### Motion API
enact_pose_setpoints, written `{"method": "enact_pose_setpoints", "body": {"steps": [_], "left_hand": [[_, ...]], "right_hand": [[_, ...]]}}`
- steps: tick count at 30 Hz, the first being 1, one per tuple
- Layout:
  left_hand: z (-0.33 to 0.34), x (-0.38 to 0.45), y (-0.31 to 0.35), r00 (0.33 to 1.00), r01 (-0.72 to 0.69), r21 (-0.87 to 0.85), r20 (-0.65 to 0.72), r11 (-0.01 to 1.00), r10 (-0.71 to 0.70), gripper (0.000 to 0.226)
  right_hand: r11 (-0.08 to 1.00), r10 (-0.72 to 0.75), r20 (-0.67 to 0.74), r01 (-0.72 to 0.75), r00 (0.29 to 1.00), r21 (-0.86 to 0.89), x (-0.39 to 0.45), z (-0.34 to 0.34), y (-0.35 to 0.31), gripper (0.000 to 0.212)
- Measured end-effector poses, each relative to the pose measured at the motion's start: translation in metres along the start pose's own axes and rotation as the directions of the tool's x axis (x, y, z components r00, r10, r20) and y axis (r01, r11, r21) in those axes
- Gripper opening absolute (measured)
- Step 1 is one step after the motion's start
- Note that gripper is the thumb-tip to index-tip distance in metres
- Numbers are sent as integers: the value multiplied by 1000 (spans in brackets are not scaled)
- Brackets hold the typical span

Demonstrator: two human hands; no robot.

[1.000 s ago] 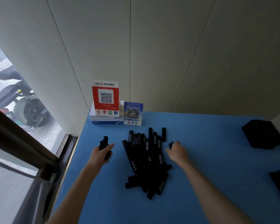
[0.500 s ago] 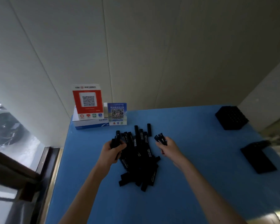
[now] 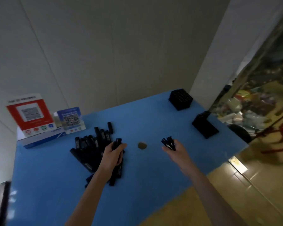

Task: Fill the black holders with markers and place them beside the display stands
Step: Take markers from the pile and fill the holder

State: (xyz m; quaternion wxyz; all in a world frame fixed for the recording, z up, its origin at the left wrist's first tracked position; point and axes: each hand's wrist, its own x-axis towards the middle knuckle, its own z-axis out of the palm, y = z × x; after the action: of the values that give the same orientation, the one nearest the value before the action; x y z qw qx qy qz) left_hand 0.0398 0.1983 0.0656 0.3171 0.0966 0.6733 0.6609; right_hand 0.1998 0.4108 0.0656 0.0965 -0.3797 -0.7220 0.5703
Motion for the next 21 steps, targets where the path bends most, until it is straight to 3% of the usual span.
{"method": "enact_pose_setpoints", "body": {"steps": [5, 10, 21], "left_hand": [[83, -24, -9, 998, -30, 87, 62, 996, 25, 24], [174, -55, -25, 998, -29, 110, 58, 993, 23, 21], [323, -91, -25, 995, 19, 180, 90, 983, -36, 27]], "right_hand": [[998, -55, -74, 55, 996, -2, -21, -79, 35, 19], [997, -80, -13, 80, 997, 9, -41, -165, 76, 29], [993, -61, 58, 55, 996, 102, -47, -293, 125, 14]]}}
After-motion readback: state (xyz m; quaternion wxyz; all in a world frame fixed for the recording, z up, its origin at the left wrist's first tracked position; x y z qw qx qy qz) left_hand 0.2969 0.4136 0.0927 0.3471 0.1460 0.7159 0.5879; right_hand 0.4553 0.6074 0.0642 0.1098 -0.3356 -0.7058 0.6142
